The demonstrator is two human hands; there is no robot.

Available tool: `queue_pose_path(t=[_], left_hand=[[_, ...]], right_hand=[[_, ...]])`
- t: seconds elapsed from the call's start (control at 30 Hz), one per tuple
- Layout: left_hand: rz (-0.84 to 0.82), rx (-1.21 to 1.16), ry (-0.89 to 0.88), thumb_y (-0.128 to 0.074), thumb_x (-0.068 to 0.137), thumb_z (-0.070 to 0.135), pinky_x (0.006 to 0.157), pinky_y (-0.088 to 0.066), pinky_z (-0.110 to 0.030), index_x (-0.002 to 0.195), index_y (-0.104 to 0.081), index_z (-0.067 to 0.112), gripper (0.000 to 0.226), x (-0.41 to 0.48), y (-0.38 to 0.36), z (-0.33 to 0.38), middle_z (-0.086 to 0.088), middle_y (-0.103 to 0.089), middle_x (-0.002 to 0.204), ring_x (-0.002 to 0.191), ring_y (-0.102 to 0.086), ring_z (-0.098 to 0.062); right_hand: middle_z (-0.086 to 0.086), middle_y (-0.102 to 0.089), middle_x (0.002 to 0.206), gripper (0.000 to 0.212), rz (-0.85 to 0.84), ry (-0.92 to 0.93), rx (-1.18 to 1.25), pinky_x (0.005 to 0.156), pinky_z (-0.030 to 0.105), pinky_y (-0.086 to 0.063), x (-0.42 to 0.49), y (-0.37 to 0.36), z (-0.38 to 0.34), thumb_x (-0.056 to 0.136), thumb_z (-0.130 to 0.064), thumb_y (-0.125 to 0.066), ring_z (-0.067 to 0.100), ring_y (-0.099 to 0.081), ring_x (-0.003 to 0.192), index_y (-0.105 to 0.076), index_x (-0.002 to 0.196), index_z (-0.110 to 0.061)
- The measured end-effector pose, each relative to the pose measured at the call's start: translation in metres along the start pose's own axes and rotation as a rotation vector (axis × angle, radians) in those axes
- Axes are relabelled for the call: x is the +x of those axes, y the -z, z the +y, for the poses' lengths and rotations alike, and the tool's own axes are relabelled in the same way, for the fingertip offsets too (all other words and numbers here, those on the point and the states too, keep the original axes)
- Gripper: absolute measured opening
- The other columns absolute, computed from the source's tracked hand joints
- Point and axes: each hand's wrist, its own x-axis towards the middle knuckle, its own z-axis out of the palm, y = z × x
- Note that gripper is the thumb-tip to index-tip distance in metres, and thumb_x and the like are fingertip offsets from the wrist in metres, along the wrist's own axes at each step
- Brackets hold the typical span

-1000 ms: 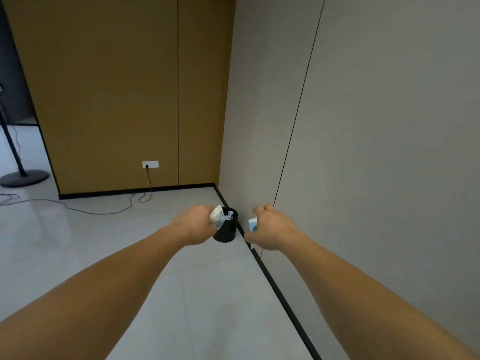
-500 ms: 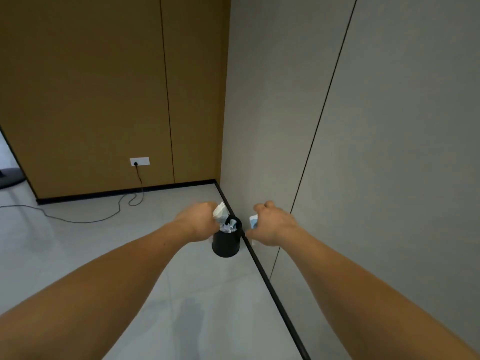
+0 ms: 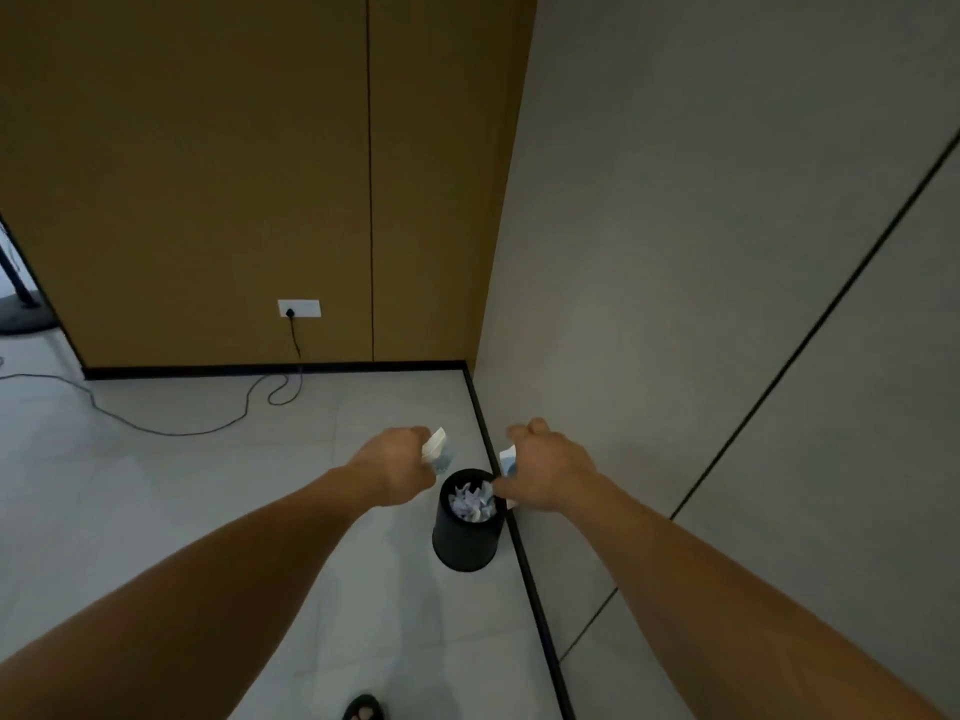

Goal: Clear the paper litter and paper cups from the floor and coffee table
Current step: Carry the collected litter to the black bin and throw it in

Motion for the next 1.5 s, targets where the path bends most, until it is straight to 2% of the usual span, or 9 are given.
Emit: queue_pose_path(t=[0.3,0.43,0.6,0.8,1.0,1.1,1.2,1.33,1.5], left_hand=[[-0.175,-0.001,-0.052,-0.063,0.086,0.026,0.073,-0.043,-0.028,0.116,-0.054,0.012,0.034,0.223,-0.021,-0.012,-0.010,-0.060,0.111,0.091,-0.056,-0.023],[-0.274,-0.023,-0.031,-0.062,0.086,0.024,0.076,-0.046,-0.029,0.119,-0.052,0.012,0.036,0.301,-0.044,-0.013,-0.012,-0.060,0.113,0.097,-0.058,-0.027],[-0.339,-0.075,0.116,-0.061,0.087,0.023,0.073,-0.042,-0.027,0.120,-0.049,0.012,0.037,0.397,-0.099,-0.045,-0.011,-0.060,0.114,0.097,-0.058,-0.027],[-0.488,-0.169,0.340,-0.058,0.088,0.027,0.082,-0.048,-0.028,0.119,-0.051,0.015,0.033,0.484,-0.209,-0.101,-0.006,-0.061,0.116,0.102,-0.059,-0.023],[-0.533,-0.207,0.414,-0.054,0.090,0.031,0.074,-0.043,-0.024,0.107,-0.053,0.018,0.021,0.557,-0.351,-0.172,-0.004,-0.063,0.108,0.095,-0.059,-0.019],[-0.541,-0.182,0.449,-0.060,0.086,0.036,0.085,-0.047,-0.035,0.118,-0.052,0.018,0.038,0.579,-0.414,-0.207,-0.007,-0.056,0.118,0.110,-0.053,-0.027],[-0.575,-0.134,0.436,-0.062,0.084,0.040,0.102,-0.039,-0.042,0.141,-0.036,0.024,0.065,0.584,-0.458,-0.236,-0.004,-0.038,0.142,0.131,-0.033,-0.028],[-0.542,-0.120,0.479,-0.058,0.085,0.038,0.108,-0.033,-0.043,0.145,-0.029,0.022,0.068,0.567,-0.467,-0.262,-0.004,-0.031,0.148,0.137,-0.024,-0.027],[-0.433,-0.128,0.510,-0.056,0.087,0.043,0.111,-0.029,-0.046,0.148,-0.026,0.021,0.072,0.570,-0.414,-0.259,-0.005,-0.024,0.154,0.143,-0.015,-0.026]], right_hand=[[0.008,-0.038,0.137,0.075,-0.078,-0.096,0.085,0.096,0.038,-0.045,0.196,-0.007,0.058,0.084,-0.050,-0.065,0.030,-0.047,0.120,-0.035,0.145,-0.017],[0.008,-0.039,0.137,0.077,-0.174,-0.090,0.159,0.096,0.037,-0.045,0.271,-0.034,0.084,0.083,-0.052,-0.066,0.028,-0.047,0.121,-0.035,0.145,-0.019],[0.008,-0.041,0.136,0.072,-0.277,-0.067,0.191,0.093,0.036,-0.046,0.376,-0.089,0.127,0.084,-0.052,-0.064,0.028,-0.048,0.119,-0.037,0.142,-0.018],[0.003,-0.041,0.137,0.073,-0.446,-0.101,0.239,0.091,0.035,-0.045,0.475,-0.186,0.171,0.079,-0.052,-0.066,0.026,-0.048,0.120,-0.038,0.140,-0.023],[0.000,-0.042,0.132,0.069,-0.444,-0.050,0.260,0.088,0.029,-0.046,0.562,-0.327,0.193,0.081,-0.053,-0.065,0.022,-0.048,0.118,-0.038,0.137,-0.024],[0.002,-0.038,0.139,0.075,-0.481,-0.032,0.264,0.092,0.032,-0.047,0.589,-0.403,0.199,0.082,-0.051,-0.067,0.024,-0.045,0.124,-0.034,0.143,-0.022],[0.003,-0.029,0.149,0.088,-0.527,0.009,0.205,0.098,0.037,-0.046,0.599,-0.459,0.203,0.080,-0.054,-0.070,0.027,-0.040,0.130,-0.026,0.149,-0.022],[0.004,-0.023,0.153,0.089,-0.565,-0.054,0.194,0.102,0.038,-0.044,0.591,-0.478,0.202,0.083,-0.052,-0.066,0.027,-0.032,0.136,-0.020,0.151,-0.020],[0.005,-0.024,0.153,0.085,-0.569,-0.053,0.213,0.104,0.040,-0.042,0.598,-0.432,0.186,0.085,-0.052,-0.062,0.027,-0.029,0.137,-0.020,0.151,-0.019]])
